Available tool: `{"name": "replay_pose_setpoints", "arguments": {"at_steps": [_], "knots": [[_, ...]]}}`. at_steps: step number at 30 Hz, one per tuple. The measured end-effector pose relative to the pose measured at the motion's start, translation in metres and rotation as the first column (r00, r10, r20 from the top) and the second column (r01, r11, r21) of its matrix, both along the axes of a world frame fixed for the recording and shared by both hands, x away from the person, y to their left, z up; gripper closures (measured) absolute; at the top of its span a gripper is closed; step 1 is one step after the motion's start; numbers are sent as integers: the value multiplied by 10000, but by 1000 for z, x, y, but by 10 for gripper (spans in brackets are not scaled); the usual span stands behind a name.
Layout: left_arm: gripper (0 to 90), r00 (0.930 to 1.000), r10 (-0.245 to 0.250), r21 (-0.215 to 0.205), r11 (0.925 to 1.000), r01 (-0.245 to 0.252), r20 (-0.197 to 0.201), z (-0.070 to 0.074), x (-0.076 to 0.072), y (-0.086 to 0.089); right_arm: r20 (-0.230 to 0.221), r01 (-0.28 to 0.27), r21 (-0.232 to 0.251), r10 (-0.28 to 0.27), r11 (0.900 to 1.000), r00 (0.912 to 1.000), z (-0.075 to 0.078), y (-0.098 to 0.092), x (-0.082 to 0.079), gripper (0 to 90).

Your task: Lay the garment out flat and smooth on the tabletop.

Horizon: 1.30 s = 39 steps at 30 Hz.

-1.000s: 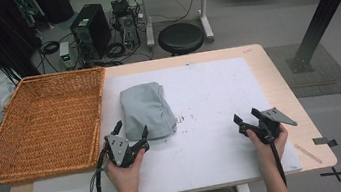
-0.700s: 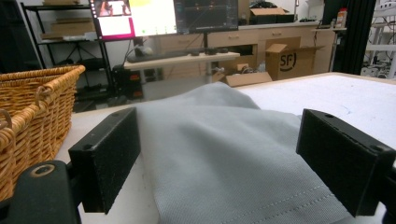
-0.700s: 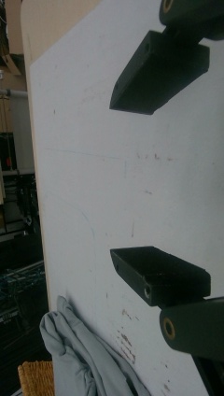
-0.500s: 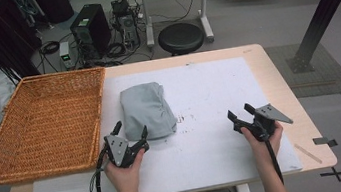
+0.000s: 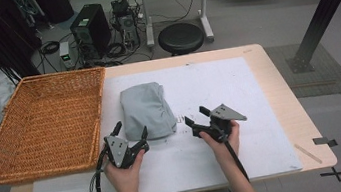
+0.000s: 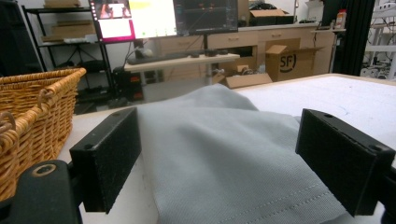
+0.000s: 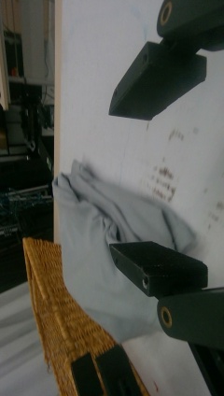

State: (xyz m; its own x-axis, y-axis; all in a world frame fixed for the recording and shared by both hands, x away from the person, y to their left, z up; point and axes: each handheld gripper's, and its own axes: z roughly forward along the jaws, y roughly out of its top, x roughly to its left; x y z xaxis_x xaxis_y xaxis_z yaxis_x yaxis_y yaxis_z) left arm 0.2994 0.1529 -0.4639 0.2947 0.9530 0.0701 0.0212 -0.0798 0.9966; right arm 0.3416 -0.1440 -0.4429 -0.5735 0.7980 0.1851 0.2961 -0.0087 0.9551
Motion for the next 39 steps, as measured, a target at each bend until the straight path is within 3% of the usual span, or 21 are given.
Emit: {"name": "replay_pose_setpoints", "arguments": {"at_steps": [4,8,12,23,24,27,28,30,31,32,33,34,39], "knots": [[151,10000,-16,-34,10000,16,3,0,0,0,-190,-577,117,579,9983,9981,0,23,5,328],[151,10000,-3,-122,9999,3,15,0,0,1,-300,-790,77,791,9968,9964,0,37,10,351],[151,10000,20,-178,9998,-19,54,0,0,2,-523,-1302,92,1305,9914,9901,-3,55,16,403],[161,10000,78,-242,9997,-76,50,0,-1,3,-1004,-1252,-143,1231,9920,9873,-11,69,22,474],[163,10000,82,-230,9997,-81,49,0,-1,3,-1177,-1291,-255,1252,9913,9851,-14,72,25,542],[163,9999,78,-175,9998,-77,65,1,-1,2,-1378,-1357,-323,1301,9902,9819,-18,74,27,587],[163,10000,81,-174,9998,-80,43,1,-1,2,-1433,-1444,-370,1378,9888,9800,-19,74,28,667],[163,9999,87,-187,9998,-86,52,1,-1,2,-1358,-1391,-513,1311,9889,9820,-19,74,28,760],[163,9999,89,-205,9998,-88,47,1,-1,2,-1358,-1391,-513,1311,9889,9820,-19,74,28,760],[163,9999,103,-197,9998,-103,37,1,-1,2,-1235,-1310,-668,1221,9891,9848,-17,72,27,838],[163,9999,103,-197,9998,-103,37,1,-1,2,-1235,-1310,-668,1221,9891,9848,-17,72,27,838],[163,9999,96,-199,9998,-95,47,1,-1,2,-911,-1151,-873,1071,9895,9901,-13,69,25,886],[165,9999,116,-183,9998,-116,9,0,-1,2,-538,-832,-1056,778,9909,9955,-4,55,21,892]]}}
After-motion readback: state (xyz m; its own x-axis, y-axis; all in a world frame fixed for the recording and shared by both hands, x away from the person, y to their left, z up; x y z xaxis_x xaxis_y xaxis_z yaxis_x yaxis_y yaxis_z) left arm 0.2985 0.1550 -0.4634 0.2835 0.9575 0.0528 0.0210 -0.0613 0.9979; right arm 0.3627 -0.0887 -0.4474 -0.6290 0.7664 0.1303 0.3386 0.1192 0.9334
